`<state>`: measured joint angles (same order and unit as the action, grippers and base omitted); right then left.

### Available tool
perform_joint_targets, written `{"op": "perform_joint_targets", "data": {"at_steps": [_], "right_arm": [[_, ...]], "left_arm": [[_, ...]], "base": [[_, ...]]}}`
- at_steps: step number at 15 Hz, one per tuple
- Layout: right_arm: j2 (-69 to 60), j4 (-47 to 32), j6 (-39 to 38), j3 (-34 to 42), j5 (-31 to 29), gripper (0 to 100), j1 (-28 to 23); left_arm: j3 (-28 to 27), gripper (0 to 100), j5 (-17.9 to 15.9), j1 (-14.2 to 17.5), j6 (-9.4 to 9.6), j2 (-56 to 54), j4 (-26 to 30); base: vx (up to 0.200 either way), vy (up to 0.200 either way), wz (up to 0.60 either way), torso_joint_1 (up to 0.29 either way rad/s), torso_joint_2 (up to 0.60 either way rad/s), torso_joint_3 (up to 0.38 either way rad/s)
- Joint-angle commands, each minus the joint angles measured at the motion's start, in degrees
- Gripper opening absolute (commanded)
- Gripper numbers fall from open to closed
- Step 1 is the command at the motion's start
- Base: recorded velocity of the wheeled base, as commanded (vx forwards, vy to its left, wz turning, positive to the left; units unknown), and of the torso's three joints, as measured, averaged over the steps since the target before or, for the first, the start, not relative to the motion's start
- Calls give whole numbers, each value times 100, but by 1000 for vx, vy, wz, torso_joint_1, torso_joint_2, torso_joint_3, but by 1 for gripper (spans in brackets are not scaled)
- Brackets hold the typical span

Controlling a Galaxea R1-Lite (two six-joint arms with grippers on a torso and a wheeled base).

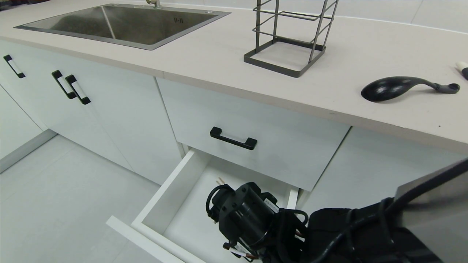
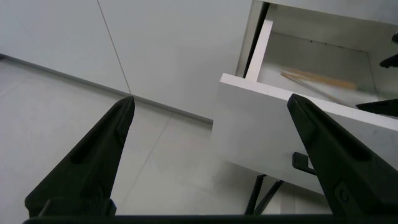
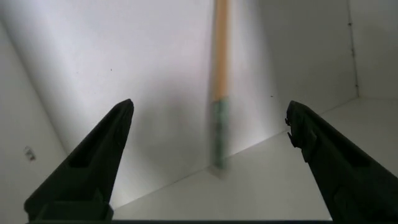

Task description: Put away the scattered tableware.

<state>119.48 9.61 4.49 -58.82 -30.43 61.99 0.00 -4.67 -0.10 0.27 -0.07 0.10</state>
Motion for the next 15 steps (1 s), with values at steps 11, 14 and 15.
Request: {"op": "perform_joint_targets", "data": {"at_steps": [11, 14, 15], "right_arm": [[-830, 226, 676, -270, 353, 100, 551], [-812, 824, 685, 28, 362, 100, 569], [-812, 868, 685, 81, 371, 100, 569]], "left_arm": [[0, 100, 1, 1, 0, 7, -1], [0, 100, 1, 1, 0, 7, -1], [0, 100, 1, 1, 0, 7, -1]], "base": [[0, 0, 0, 0, 0, 0], [0, 0, 0, 0, 0, 0], [0, 0, 0, 0, 0, 0]]}}
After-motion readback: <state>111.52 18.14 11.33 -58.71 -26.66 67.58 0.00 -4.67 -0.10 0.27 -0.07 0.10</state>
